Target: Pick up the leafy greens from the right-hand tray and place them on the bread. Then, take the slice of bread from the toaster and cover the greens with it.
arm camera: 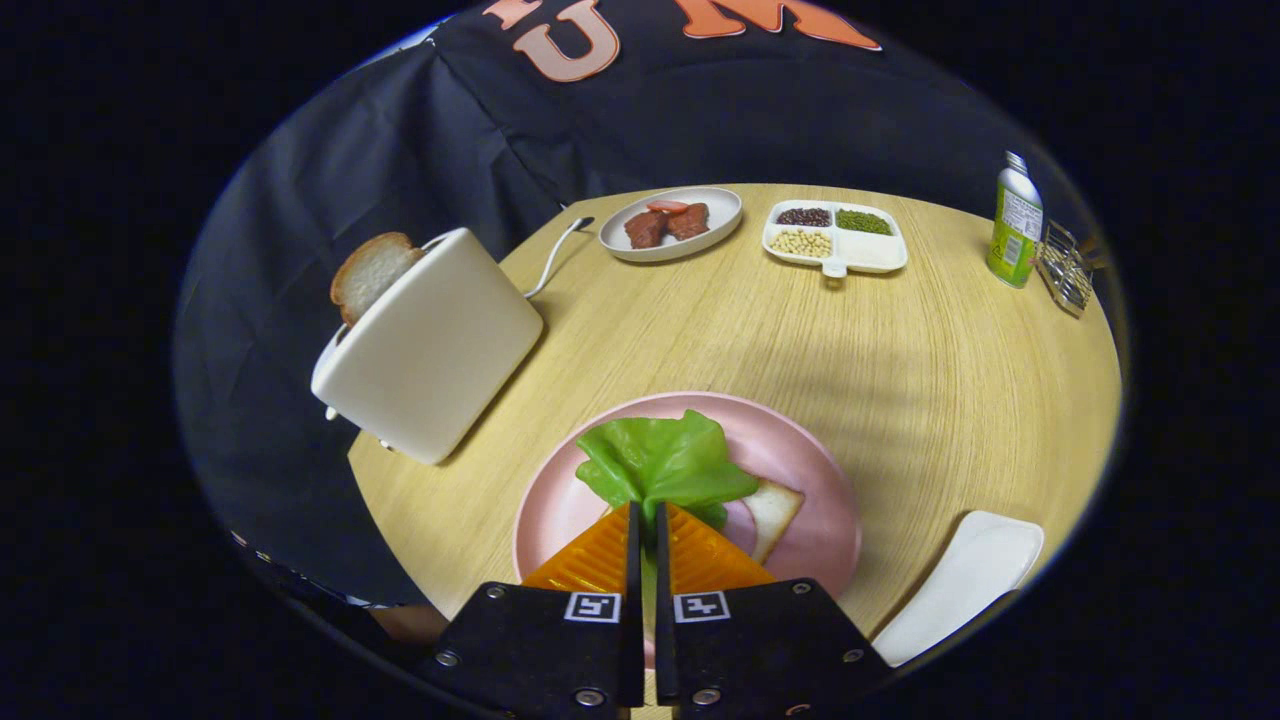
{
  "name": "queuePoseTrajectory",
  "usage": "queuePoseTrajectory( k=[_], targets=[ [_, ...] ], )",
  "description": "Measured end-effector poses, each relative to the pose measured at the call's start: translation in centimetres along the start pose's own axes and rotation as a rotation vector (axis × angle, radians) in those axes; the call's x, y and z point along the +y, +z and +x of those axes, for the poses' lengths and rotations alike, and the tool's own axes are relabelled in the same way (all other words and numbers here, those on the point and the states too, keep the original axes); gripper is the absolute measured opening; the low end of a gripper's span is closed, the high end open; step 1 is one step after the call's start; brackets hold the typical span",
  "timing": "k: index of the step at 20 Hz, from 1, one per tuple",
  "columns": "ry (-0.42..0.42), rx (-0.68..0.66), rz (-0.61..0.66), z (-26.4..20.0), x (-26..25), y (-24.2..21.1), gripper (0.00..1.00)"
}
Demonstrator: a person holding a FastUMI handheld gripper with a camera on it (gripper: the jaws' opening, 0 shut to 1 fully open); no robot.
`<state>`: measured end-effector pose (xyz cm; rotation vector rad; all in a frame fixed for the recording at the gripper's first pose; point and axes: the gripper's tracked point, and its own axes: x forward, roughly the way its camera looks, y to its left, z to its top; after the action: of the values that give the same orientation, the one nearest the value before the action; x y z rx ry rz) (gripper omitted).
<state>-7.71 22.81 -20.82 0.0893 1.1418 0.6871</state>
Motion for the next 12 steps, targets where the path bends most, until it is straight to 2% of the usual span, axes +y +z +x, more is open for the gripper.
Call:
queuePoseTrajectory(
  k=[5,12],
  targets=[
    [-0.011,0.02,-0.008,0.7,0.0,-0.2,0.09],
    [-0.029,0.003,-0.01,-0.4,0.4,0.9,0.21]
  ],
)
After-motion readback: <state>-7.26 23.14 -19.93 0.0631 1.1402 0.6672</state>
